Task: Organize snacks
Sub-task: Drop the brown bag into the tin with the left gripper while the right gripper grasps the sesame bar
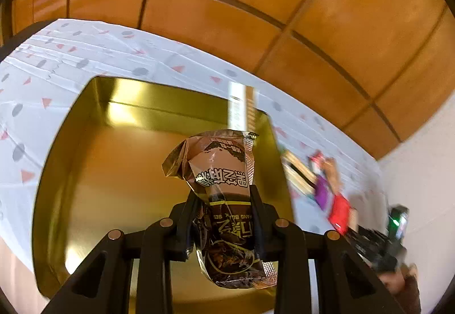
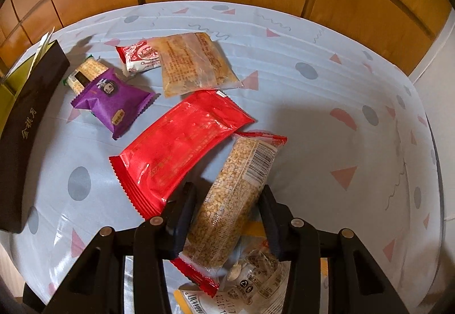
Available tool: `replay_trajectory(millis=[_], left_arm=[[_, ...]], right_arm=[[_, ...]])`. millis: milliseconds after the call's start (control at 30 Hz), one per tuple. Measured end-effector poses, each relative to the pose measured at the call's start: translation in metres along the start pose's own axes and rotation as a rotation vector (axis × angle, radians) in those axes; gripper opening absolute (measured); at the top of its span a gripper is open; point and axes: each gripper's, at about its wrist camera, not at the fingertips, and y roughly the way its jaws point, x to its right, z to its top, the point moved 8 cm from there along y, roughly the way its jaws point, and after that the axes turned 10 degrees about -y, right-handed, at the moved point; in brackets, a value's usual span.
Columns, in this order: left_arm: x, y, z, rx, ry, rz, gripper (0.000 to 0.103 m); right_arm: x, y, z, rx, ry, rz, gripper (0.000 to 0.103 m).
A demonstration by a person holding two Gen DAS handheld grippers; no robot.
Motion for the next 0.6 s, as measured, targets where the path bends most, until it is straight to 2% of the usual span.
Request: replay_trajectory(millis=[233, 333, 467, 600], left_arm=[[0.0, 0.053, 0.028, -0.027, -0.012, 0.07, 0.034], [-0.001, 0.062, 0.035, -0.022, -0.021, 0.062, 0.038], [-0.001, 0.058, 0.035, -0.012, -0.026, 0.072, 0.039], [-0.003, 0.039, 0.025, 0.034, -0.009, 0.13, 0.039]], right_arm=[[-0.001, 0.003, -0.001, 0.013, 0.002, 0.001, 0.045], [0.0, 0.003, 0.0, 0.015, 0.005, 0.003, 0.045], [0.0, 0.002, 0.0, 0.016, 0.003, 0.002, 0.045], [0.0, 0.002, 0.0, 0.018, 0.0, -0.001, 0.045]])
